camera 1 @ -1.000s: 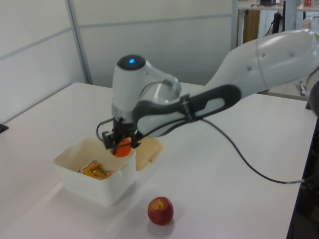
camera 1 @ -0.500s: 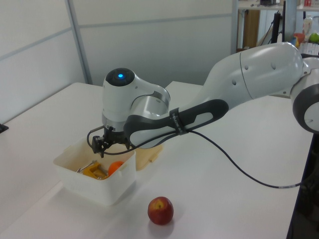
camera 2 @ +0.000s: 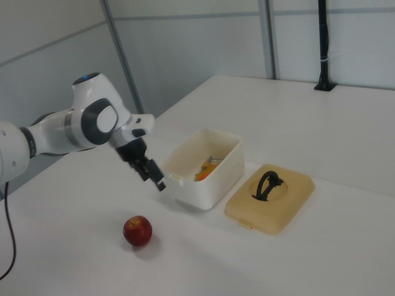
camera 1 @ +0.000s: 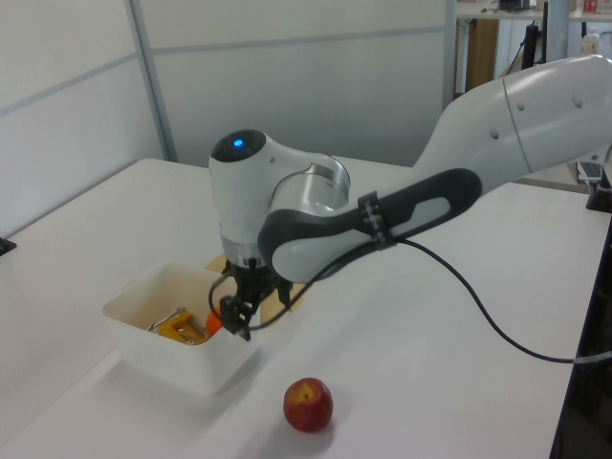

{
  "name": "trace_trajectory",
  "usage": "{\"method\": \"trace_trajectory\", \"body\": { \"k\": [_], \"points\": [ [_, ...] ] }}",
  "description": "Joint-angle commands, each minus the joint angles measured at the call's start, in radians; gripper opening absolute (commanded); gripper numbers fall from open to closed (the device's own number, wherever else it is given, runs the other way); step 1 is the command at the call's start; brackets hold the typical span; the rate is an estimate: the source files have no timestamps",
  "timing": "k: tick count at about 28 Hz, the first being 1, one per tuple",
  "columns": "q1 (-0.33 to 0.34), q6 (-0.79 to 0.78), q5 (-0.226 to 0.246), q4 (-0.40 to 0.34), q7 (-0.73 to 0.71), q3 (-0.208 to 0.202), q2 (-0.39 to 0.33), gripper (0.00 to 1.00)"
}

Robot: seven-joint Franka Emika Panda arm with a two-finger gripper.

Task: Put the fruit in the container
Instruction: 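Move the gripper down to the red apple and grasp it, then lift the red apple and carry it into the container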

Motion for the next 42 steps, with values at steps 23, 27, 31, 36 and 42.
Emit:
{"method": "trace_trajectory", "body": {
  "k": [23, 27, 31, 36, 42],
  "points": [
    [0.048, 0.189, -0.216, -0.357, 0.157, 0.074, -0.03, 0.92],
    [0.047, 0.193, -0.221, -0.35, 0.172, 0.074, -0.032, 0.0],
    [0.042, 0.195, -0.216, -0.325, 0.206, 0.072, -0.041, 0.0],
    [0.03, 0.193, -0.175, -0.215, 0.237, 0.059, -0.058, 0.0],
    [-0.009, 0.2, -0.167, -0.06, 0.286, 0.043, -0.04, 0.0]
  ]
}}
